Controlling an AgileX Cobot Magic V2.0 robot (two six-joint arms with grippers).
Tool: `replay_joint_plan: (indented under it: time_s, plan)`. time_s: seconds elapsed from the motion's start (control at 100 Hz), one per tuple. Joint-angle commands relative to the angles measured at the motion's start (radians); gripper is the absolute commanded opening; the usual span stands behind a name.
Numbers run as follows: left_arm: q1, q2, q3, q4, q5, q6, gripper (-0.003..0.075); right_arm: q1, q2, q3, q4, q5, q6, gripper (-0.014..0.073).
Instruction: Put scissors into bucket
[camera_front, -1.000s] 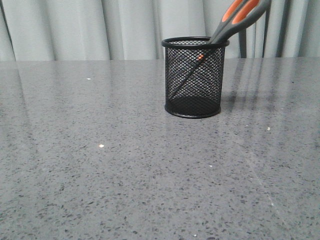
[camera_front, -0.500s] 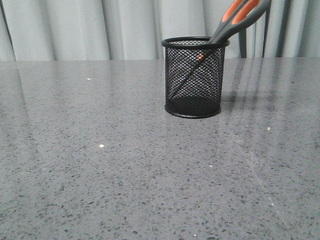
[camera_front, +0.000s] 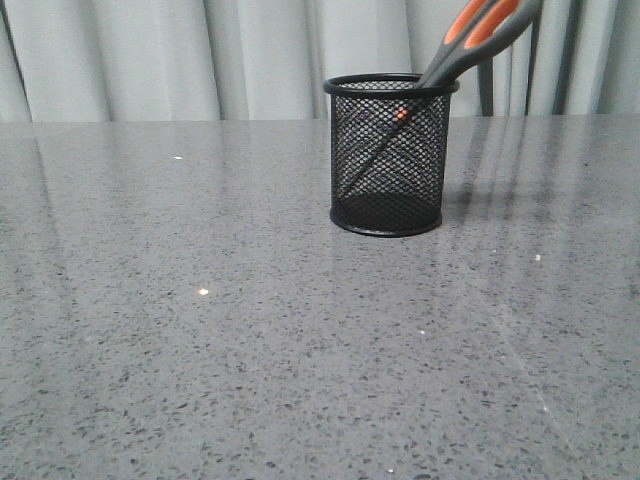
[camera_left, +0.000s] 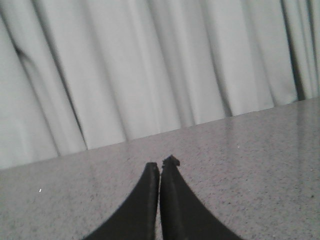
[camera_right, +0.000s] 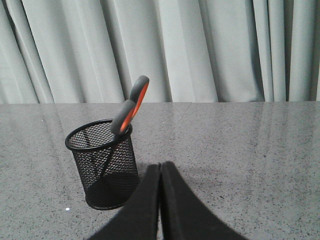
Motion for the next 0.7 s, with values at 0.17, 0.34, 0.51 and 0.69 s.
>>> replay_joint_plan:
  time_s: [0.17, 0.34, 0.51, 0.69]
  plan:
    - [0.091, -0.038, 0.165, 0.140, -0.111, -0.316, -0.0020, -0.004, 0.008, -0.027, 0.001, -0.074, -0.003, -0.0045]
    - [0.119, -0.062, 0.183, 0.117, -0.030, -0.311, -0.0020, -0.004, 0.008, -0.027, 0.001, -0.074, -0.003, -0.0045]
    - [0.135, -0.062, 0.181, 0.087, -0.035, -0.312, -0.0020, -0.004, 0.008, -0.027, 0.001, -0.074, -0.003, -0.0045]
    - [0.135, -0.062, 0.181, 0.087, -0.037, -0.312, -0.0020, -0.004, 0.008, -0.027, 0.001, -0.074, -0.003, -0.0045]
